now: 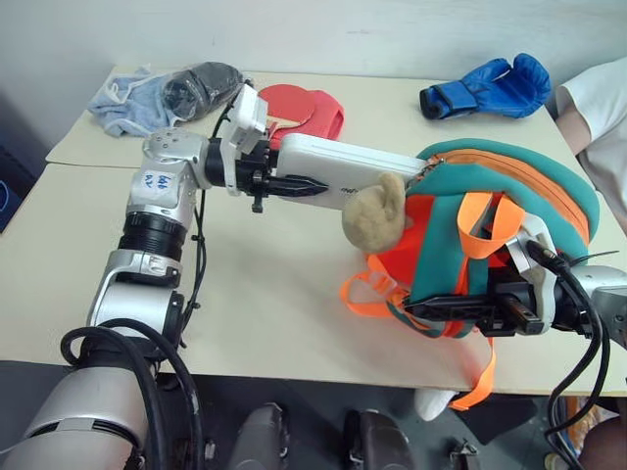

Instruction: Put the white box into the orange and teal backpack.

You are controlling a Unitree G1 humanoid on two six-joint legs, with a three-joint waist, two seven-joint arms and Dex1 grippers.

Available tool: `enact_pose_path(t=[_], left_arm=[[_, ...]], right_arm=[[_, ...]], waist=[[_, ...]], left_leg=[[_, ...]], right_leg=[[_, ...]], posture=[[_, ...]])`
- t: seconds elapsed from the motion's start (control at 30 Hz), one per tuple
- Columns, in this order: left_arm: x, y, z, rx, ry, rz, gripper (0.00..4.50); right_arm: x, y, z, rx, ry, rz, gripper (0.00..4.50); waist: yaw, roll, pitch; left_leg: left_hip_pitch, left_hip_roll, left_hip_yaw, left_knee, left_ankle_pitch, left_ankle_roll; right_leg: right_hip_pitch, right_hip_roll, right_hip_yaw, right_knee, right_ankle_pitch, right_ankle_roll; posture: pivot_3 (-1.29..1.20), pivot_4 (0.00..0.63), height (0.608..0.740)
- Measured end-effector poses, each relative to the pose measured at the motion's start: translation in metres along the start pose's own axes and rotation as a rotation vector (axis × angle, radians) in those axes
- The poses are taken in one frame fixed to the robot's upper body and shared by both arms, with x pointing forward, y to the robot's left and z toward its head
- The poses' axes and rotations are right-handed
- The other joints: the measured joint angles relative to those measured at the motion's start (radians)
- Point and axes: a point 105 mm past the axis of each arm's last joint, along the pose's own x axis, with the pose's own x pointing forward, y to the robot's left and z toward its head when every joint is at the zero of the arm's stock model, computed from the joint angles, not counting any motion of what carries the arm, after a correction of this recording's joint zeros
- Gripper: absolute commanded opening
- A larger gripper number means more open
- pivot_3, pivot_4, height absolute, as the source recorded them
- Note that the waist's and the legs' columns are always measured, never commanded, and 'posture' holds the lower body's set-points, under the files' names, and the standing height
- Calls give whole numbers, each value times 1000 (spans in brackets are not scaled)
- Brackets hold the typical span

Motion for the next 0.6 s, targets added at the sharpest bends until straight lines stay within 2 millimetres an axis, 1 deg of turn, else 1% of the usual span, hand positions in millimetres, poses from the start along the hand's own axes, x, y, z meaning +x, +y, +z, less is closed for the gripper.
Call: enact_pose_path(t=[0.13, 0.23, 0.33, 0.43, 0.6], left_arm=[[24, -4, -11, 79, 40, -81, 1273], [33, -6, -13, 97, 57, -113, 1273], [38, -6, -11, 43, 52, -138, 1273], [36, -10, -11, -28, 65, -172, 1273], [31, -3, -6, 12, 25, -134, 1273]], right_arm=[[0, 1, -2, 16, 12, 7, 7], [-1, 2, -6, 41, 20, 9, 7], [-1, 4, -9, 54, 30, 8, 7], [-1, 9, -12, 55, 45, 17, 7], [-2, 11, -11, 61, 46, 14, 7]], waist=[[2, 0, 0], [0, 0, 0], [0, 0, 0], [-5, 0, 0], [-5, 0, 0]], left_leg=[[-1, -1, 0, 3, -2, 3], [-1, -1, 0, 4, -3, 5], [-1, -1, 0, 4, -3, 5], [-1, -1, 0, 4, -3, 5], [-1, -1, 0, 5, -3, 5]], right_leg=[[1, -1, 0, -1, 1, 2], [2, -2, 1, -2, 2, 3], [2, -2, 1, -2, 2, 3], [2, -2, 2, -2, 2, 3], [2, -2, 1, -4, 2, 3]], posture=[[0, 150, 740], [0, 150, 740], [0, 150, 740], [0, 150, 740], [0, 150, 740]])
